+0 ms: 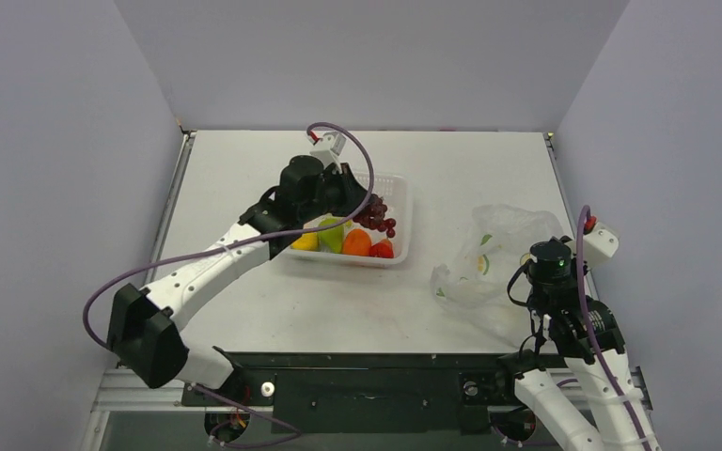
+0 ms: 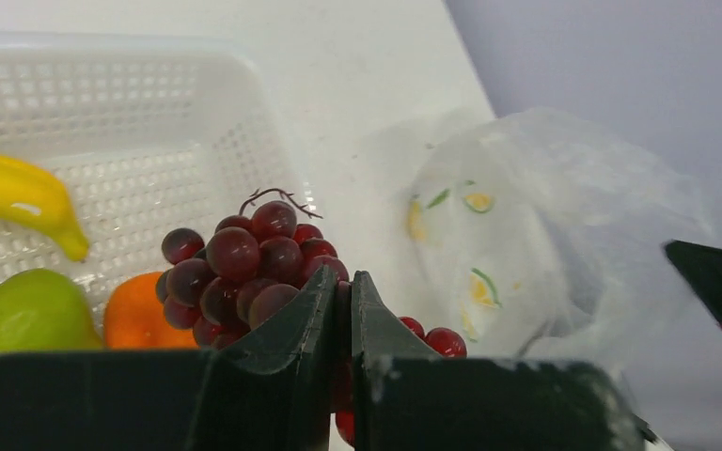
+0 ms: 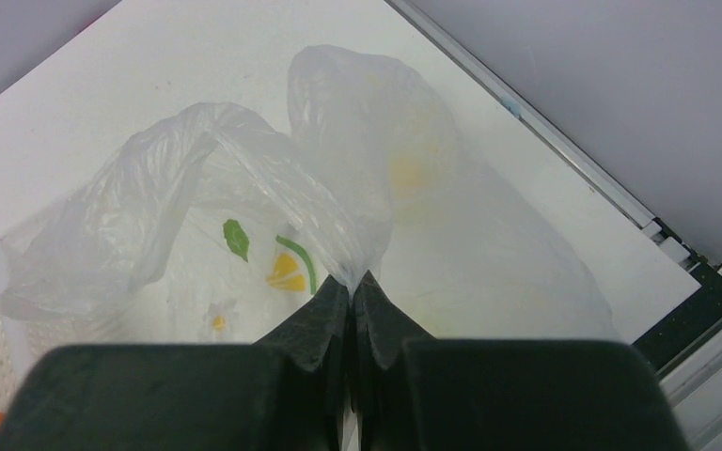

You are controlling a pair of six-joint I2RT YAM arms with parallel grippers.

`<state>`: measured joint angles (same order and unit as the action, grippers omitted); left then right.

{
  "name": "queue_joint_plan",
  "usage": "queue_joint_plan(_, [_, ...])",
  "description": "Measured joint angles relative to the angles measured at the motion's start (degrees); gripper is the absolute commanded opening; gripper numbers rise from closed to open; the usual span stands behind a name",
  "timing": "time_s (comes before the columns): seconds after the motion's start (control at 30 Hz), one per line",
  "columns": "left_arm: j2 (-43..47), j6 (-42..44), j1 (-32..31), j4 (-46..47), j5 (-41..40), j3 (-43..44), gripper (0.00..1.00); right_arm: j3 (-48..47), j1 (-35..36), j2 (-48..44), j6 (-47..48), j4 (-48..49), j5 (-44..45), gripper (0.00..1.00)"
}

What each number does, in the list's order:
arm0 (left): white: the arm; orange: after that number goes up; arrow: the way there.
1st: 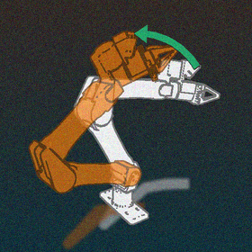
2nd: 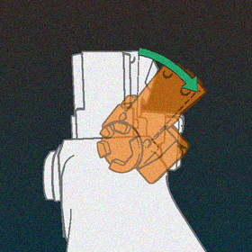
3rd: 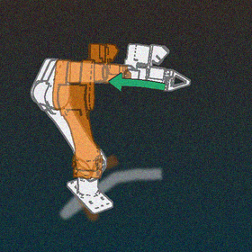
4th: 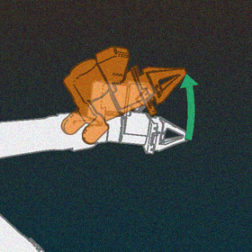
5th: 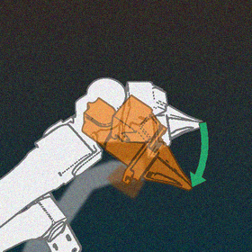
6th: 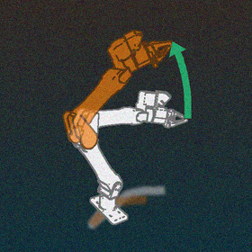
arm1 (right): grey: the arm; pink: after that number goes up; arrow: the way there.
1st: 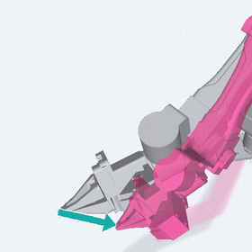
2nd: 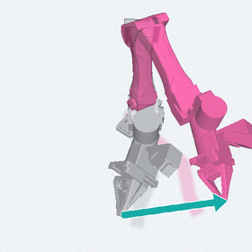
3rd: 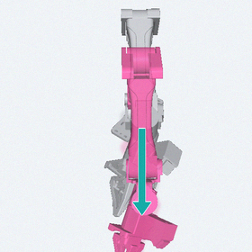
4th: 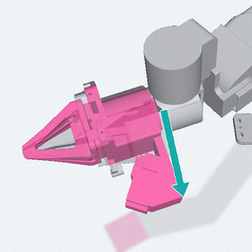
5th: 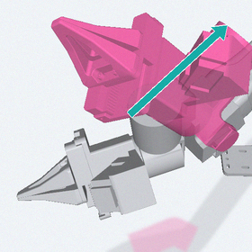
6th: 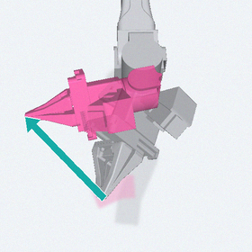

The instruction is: Take the fake fruits out of the plastic bag

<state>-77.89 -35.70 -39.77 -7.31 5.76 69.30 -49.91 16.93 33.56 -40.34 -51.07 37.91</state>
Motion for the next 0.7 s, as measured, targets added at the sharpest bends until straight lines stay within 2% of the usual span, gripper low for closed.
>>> queue_joint_plan(0.23, [-15.41, 0.02, 4.96, 0.07, 0.9, 1.33, 0.0, 0.31, -0.02, 0.0, 0.66, 0.04, -0.94, 0.0])
queue_joint_plan(0.27, [-17.62, -0.09, 5.25, 0.11, 0.9, 1.79, 0.03, 0.35, -0.02, 0.02, 0.7, 0.09, -1.07, 0.0])
queue_joint_plan(0.3, [-19.06, -0.11, 5.31, 0.22, 0.87, 2.21, 0.16, 0.44, 0.0, 0.02, 0.74, 0.17, -1.18, 0.0])
queue_joint_plan(0.47, [-25.2, 0.04, 5.25, 0.72, 0.46, 5.35, 0.41, 1.22, -0.02, 0.48, 1.01, 0.61, -2.12, 0.0])
queue_joint_plan(0.53, [-25.94, 0.52, 5.25, 1.29, 0.24, 5.75, 0.57, 1.29, -0.02, 0.79, 1.09, 0.79, -2.45, 0.0])
queue_joint_plan(0.6, [-26.03, 1.16, 5.25, 1.55, 0.13, 5.79, 0.63, 1.31, -0.02, 0.9, 1.25, 1.01, -2.73, 0.0])
queue_joint_plan(0.7, [-26.03, 2.45, 5.25, 1.44, 0.04, 6.34, 0.67, 1.44, -0.02, 0.92, 1.51, 1.33, -2.93, 0.0])
